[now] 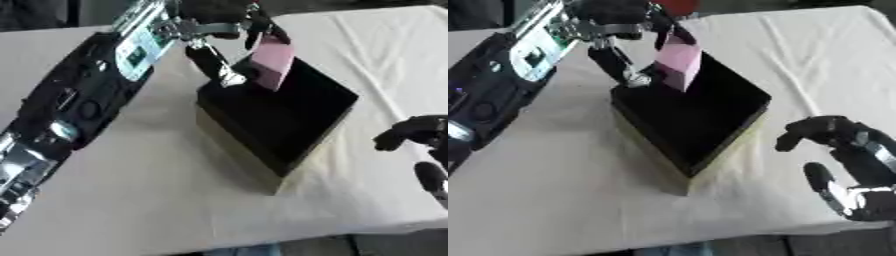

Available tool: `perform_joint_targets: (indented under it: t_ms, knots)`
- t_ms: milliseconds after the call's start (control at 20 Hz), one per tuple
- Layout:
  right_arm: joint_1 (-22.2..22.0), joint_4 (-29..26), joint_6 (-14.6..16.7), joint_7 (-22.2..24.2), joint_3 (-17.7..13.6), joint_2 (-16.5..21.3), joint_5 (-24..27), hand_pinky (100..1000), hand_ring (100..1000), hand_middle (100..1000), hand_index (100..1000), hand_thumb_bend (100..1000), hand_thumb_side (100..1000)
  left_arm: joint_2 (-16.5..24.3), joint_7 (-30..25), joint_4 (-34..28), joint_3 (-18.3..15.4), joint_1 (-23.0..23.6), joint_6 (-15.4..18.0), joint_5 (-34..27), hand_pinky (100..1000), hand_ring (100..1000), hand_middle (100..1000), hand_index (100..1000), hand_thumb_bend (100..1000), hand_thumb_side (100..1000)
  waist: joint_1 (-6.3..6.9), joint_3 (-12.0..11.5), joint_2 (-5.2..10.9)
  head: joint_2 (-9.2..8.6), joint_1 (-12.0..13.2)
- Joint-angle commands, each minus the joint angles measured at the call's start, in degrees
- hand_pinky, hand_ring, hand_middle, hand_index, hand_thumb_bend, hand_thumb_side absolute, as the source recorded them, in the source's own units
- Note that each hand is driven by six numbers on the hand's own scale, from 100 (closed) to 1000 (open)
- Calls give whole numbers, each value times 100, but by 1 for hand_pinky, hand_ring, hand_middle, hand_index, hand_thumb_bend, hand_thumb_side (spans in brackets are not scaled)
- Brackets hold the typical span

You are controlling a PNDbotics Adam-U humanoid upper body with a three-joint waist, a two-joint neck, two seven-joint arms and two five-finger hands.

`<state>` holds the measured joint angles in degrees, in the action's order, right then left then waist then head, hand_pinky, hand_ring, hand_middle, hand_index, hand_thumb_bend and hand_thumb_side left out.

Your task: Pick up objects on the table and place them in the box.

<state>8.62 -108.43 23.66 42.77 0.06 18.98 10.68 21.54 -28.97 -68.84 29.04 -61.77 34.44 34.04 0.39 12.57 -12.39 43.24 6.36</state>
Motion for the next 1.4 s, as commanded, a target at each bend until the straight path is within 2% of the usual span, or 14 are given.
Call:
perform_joint_targets:
  t_ms: [50, 250, 300, 400, 500, 700, 750, 850, 950, 1000, 1050, 1100, 1200, 1400]
  knots:
    - [72, -94, 759, 756, -8, 83, 15, 737, 668, 598, 838, 100, 391, -39, -270, 14, 45, -55, 328, 158, 668, 544, 494, 612, 100, 315, -27, 16, 73, -56, -9]
    - [75, -94, 763, 762, -7, 74, 15, 737, 668, 599, 838, 100, 392, -117, -328, 89, 89, 2, 480, 347, 677, 560, 512, 644, 100, 334, -39, 36, 53, -66, -7]
    - [74, -93, 765, 763, -7, 73, 14, 736, 668, 599, 838, 100, 390, -133, -334, 99, 91, 8, 517, 397, 684, 569, 526, 703, 100, 365, -41, 39, 50, -67, -6]
    - [77, -94, 766, 766, -5, 69, 16, 736, 668, 599, 838, 100, 390, -161, -363, 124, 94, 20, 590, 494, 697, 588, 548, 771, 126, 453, -44, 42, 44, -70, -7]
    - [77, -94, 765, 767, -7, 65, 17, 736, 668, 600, 838, 100, 390, -179, -363, 130, 86, 25, 666, 583, 716, 627, 586, 818, 164, 497, -46, 46, 39, -72, -12]
    - [74, -92, 767, 765, -9, 64, 12, 736, 668, 600, 838, 100, 390, -191, -295, 142, 75, 32, 763, 710, 718, 635, 593, 823, 167, 507, -47, 50, 36, -71, -17]
    - [74, -92, 767, 765, -8, 63, 12, 736, 667, 599, 838, 100, 390, -192, -272, 124, 74, 19, 790, 744, 781, 782, 777, 901, 271, 663, -48, 53, 35, -71, -17]
    - [73, -91, 767, 766, -8, 62, 13, 736, 667, 599, 838, 100, 389, -182, -188, 42, 64, 8, 878, 877, 792, 805, 806, 916, 279, 692, -49, 57, 32, -74, -17]
    - [75, -92, 766, 767, -7, 59, 15, 736, 667, 599, 838, 100, 389, -181, -94, 17, 61, 11, 947, 1017, 813, 842, 853, 942, 318, 757, -49, 61, 30, -74, -18]
    - [76, -93, 765, 768, -6, 58, 17, 736, 667, 599, 838, 100, 388, -181, -44, 12, 59, 11, 978, 1081, 829, 869, 886, 961, 362, 821, -50, 64, 29, -75, -20]
    - [77, -93, 765, 769, -7, 58, 17, 736, 667, 599, 838, 100, 388, -181, 15, 3, 52, 11, 1005, 1139, 831, 872, 891, 963, 368, 829, -52, 67, 28, -76, -21]
    - [76, -93, 766, 769, -8, 57, 17, 736, 667, 599, 838, 100, 388, -180, 79, -4, 44, 10, 1024, 1194, 845, 893, 919, 975, 418, 898, -54, 69, 27, -77, -23]
    - [74, -93, 766, 768, -9, 57, 18, 736, 667, 599, 838, 100, 388, -171, 223, -30, 21, 6, 1046, 1288, 848, 897, 926, 979, 430, 930, -57, 70, 28, -75, -26]
    - [62, -85, 766, 766, -13, 56, 18, 736, 666, 599, 838, 100, 388, -109, 453, -69, -9, 6, 1059, 1365, 846, 891, 922, 980, 424, 881, -69, 44, 46, -63, -31]
